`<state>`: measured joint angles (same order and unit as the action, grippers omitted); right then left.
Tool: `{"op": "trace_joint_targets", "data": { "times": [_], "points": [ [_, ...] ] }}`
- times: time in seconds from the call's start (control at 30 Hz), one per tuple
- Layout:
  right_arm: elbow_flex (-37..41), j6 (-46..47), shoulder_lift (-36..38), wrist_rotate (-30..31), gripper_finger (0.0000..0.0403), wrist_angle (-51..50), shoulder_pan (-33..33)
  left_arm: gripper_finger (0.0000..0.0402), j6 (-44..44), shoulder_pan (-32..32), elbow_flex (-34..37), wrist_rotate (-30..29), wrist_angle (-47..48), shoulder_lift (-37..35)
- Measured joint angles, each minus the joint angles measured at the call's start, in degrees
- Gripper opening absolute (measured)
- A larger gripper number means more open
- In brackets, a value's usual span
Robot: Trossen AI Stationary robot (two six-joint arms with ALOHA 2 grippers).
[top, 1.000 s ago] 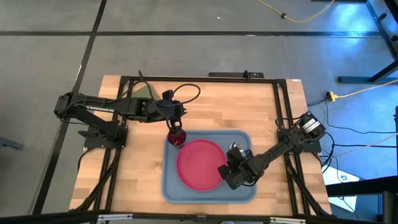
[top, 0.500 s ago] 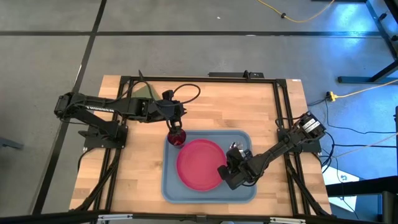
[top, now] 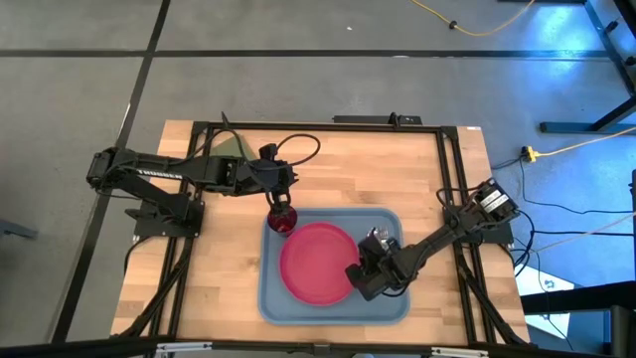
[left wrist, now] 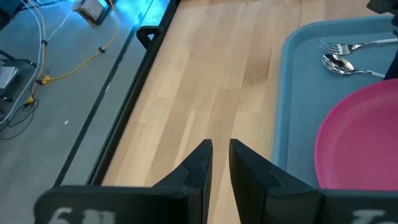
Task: Pick and place plate/cup/fork/spoon on tray
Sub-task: Adjust the orange spoon and fork
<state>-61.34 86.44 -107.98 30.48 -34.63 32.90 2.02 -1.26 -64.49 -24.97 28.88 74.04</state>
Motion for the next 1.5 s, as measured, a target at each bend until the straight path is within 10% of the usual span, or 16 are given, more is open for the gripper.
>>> {"op": "trace_joint_targets", "data": {
  "times": [1.5],
  "points": [
    [-0.2, 2.0, 0.1, -8.6, 0.0007, -1.9, 0.5, 0.0047, 0.0, 0.0, 0.0, 0.0, 0.0, 0.0]
  ]
}}
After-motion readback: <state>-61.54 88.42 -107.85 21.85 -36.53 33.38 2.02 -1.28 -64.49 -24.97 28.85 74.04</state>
